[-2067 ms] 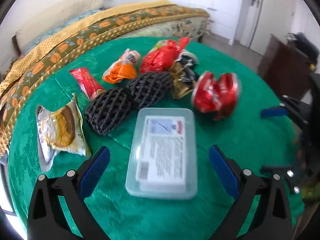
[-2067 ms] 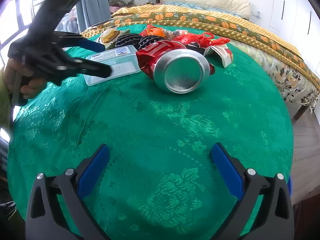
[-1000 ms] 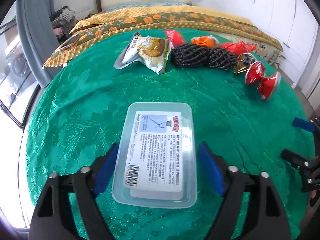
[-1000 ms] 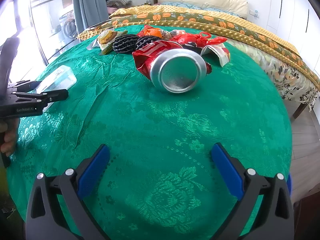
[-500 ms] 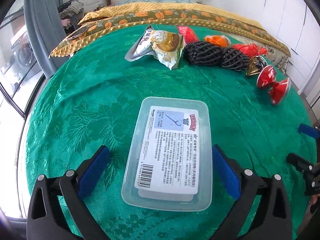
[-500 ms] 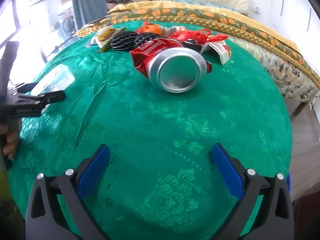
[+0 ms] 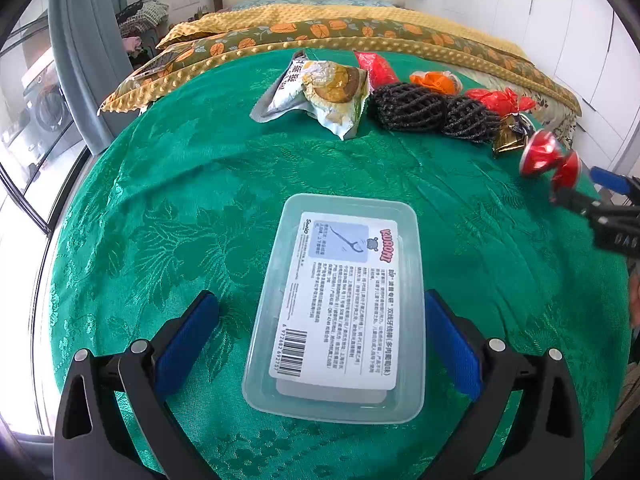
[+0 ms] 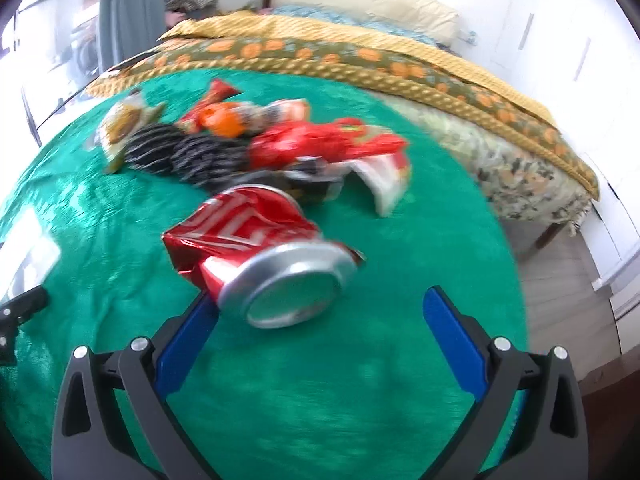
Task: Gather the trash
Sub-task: 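Lower the plastic box back onto the table and open the left tool, then grasp the crushed red can with the right tool while the left tool grasps the plastic box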
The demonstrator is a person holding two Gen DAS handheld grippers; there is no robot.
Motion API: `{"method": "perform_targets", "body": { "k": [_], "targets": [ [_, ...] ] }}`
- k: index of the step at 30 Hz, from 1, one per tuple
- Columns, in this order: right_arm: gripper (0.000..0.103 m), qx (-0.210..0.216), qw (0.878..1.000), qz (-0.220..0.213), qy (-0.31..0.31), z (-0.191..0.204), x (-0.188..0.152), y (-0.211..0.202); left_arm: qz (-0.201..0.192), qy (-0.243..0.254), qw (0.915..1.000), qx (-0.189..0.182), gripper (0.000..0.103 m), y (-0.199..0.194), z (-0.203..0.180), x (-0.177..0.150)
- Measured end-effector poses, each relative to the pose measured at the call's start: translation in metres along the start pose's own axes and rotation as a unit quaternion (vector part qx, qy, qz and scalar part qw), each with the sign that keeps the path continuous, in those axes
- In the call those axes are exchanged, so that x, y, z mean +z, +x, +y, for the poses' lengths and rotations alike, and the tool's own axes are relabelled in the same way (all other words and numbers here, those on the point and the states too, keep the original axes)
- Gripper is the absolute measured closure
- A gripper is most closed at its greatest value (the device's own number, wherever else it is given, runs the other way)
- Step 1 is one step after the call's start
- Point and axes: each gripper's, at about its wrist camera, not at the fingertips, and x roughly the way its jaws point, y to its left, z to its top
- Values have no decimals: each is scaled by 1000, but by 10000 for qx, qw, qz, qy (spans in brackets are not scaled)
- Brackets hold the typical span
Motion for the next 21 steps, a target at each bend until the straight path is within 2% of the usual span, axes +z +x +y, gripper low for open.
{"method": "perform_targets", "body": {
  "k": [5, 10, 13, 18, 21],
  "targets": [
    [5, -398, 9982, 160, 415, -55, -18, 0, 0, -1, 10000, 1, 4, 0, 0, 0],
    [5, -493, 9964, 244, 647, -74, -42, -12, -1, -1, 10000, 2, 4, 0, 0, 0],
    [5, -227, 9961, 79, 846, -63, -45, -30, -2, -6, 10000, 2, 4, 0, 0, 0],
    [5, 437, 9948, -335, 859, -7, -26, -48, -2, -4, 10000, -1, 4, 1, 0, 1],
    [5, 371, 9935, -364, 1015, 11, -4, -32, -2, -5, 10000, -1, 4, 1, 0, 1]
  ]
}}
